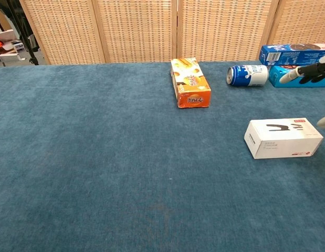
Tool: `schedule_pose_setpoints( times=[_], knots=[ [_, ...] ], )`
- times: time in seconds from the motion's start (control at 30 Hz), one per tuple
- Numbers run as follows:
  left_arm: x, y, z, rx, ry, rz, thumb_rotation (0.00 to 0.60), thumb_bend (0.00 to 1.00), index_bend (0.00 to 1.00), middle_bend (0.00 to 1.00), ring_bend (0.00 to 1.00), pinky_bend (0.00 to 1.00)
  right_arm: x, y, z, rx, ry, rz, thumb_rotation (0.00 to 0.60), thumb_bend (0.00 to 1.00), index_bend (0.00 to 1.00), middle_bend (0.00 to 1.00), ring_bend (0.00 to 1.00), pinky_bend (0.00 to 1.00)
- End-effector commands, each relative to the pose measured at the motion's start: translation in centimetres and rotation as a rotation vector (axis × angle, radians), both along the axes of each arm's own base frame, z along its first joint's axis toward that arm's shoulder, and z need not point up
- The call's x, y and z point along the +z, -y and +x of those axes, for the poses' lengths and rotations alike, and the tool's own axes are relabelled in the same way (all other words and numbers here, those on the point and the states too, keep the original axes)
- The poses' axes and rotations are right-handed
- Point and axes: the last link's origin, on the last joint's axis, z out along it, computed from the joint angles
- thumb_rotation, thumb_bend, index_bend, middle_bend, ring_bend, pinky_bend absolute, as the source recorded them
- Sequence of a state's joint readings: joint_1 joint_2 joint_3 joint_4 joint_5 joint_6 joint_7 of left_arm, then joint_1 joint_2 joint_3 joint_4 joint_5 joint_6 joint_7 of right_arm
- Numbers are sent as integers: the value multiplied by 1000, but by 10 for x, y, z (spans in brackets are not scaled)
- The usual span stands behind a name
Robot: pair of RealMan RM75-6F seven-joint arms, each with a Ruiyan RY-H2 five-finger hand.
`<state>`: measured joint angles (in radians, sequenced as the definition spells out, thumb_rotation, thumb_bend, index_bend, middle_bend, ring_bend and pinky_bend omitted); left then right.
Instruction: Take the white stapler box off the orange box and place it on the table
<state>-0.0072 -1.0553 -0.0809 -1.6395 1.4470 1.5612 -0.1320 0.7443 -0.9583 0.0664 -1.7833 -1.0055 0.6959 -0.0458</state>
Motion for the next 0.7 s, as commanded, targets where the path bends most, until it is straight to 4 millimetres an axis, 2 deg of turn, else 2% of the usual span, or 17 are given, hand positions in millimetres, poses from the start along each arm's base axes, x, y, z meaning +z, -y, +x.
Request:
schedule_pose_setpoints(
  times=[0.03, 0.2, 0.27, 0.43, 0.53, 0.6, 0.7],
  knots=[
    [0, 0, 0, -2, 0, 0, 600, 0, 0, 0, 0, 0, -14, -17, -8, 90, -25, -9, 600, 0, 18, 0, 0, 0],
    [2, 2, 0, -3, 3, 6, 600, 0, 0, 0, 0, 0, -48, -19, -29, 206, -88, -51, 600, 0, 90, 9, 0, 1],
    [2, 2, -1, 1, 5, 8, 600, 0, 0, 0, 0, 0, -62, -12, -38, 229, -112, -87, 600, 0, 117, 35, 0, 28],
    [2, 2, -2, 3, 4, 8, 600, 0, 0, 0, 0, 0, -72, -3, -47, 258, -126, -142, 600, 38, 197, 151, 19, 128],
    [2, 1, -2, 7, 2, 7, 600, 0, 0, 0, 0, 0, -75, 0, -54, 265, -137, -157, 600, 145, 253, 220, 79, 160],
    [1, 0, -2, 7, 1, 5, 600, 0, 0, 0, 0, 0, -77, 2, -57, 257, -124, -162, 600, 267, 322, 293, 154, 194],
    [0, 0, -2, 9, -1, 3, 600, 0, 0, 0, 0, 0, -76, 3, -59, 255, -97, -171, 600, 398, 432, 388, 251, 236]
  ],
)
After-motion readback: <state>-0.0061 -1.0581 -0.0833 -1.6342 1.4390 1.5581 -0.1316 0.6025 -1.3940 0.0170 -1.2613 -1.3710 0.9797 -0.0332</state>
